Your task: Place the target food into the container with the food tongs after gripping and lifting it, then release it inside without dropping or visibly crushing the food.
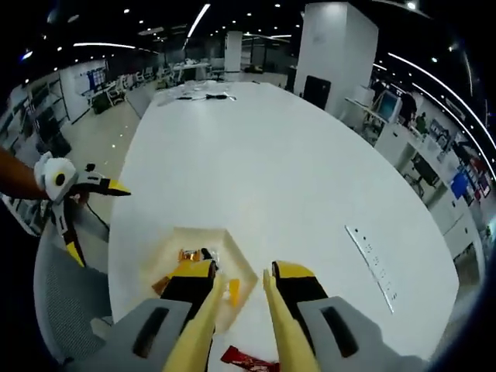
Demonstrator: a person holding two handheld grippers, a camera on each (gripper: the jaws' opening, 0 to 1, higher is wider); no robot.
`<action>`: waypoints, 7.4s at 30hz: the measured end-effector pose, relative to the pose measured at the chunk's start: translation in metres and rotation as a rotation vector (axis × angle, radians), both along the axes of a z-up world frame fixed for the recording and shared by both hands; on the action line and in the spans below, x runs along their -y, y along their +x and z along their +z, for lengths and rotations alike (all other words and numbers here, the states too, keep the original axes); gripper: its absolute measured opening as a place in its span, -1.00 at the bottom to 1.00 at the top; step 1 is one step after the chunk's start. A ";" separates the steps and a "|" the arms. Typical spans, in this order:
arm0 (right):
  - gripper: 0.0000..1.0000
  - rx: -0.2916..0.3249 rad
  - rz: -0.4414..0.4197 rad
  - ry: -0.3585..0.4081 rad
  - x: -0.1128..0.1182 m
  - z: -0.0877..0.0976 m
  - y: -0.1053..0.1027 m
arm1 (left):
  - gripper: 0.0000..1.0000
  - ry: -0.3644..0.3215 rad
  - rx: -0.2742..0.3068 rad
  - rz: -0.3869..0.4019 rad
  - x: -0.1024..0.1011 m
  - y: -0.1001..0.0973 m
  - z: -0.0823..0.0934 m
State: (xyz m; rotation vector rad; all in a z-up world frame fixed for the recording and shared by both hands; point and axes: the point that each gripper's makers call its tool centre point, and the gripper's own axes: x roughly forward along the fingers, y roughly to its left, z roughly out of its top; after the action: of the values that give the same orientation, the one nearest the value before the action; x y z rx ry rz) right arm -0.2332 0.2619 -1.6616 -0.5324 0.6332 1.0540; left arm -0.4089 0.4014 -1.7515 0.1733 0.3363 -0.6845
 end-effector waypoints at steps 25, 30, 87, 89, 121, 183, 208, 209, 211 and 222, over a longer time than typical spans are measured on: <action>-0.44 0.089 -0.220 0.082 0.112 0.024 -0.030 | 0.99 0.028 -0.048 0.000 -0.003 0.000 -0.012; -0.44 0.071 -0.254 0.118 0.126 0.010 -0.039 | 0.98 0.043 -0.040 0.004 -0.003 0.000 -0.012; -0.44 0.021 -0.497 0.200 0.191 -0.115 -0.060 | 0.99 0.062 -0.063 0.008 -0.004 0.000 -0.017; -0.44 0.006 -0.502 0.192 0.190 -0.121 -0.062 | 0.99 0.061 -0.062 0.008 -0.004 0.000 -0.017; -0.55 -0.024 -0.523 0.068 0.183 -0.172 -0.063 | 0.96 0.084 -0.055 0.008 -0.005 0.001 -0.018; -0.54 0.001 -0.376 0.044 0.148 -0.085 -0.033 | 0.97 0.059 -0.035 0.011 -0.005 0.001 -0.013; -0.53 0.018 -0.112 0.046 0.021 -0.071 -0.036 | 0.96 0.064 -0.035 0.000 -0.003 0.000 -0.013; -0.53 0.025 -0.094 0.041 0.014 -0.070 -0.036 | 0.95 0.066 -0.034 0.001 -0.003 0.000 -0.013; -0.53 0.024 -0.072 0.043 0.003 -0.068 -0.035 | 0.95 0.068 -0.033 0.002 -0.004 0.000 -0.013; -0.53 0.041 0.031 0.025 -0.046 -0.065 -0.030 | 0.96 0.071 -0.021 0.003 -0.005 0.001 -0.011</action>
State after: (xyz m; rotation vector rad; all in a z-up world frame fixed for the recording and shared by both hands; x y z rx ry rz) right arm -0.2628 0.3075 -1.7267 -0.5421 0.5764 1.0766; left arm -0.4079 0.4064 -1.7629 0.2336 0.3810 -0.6724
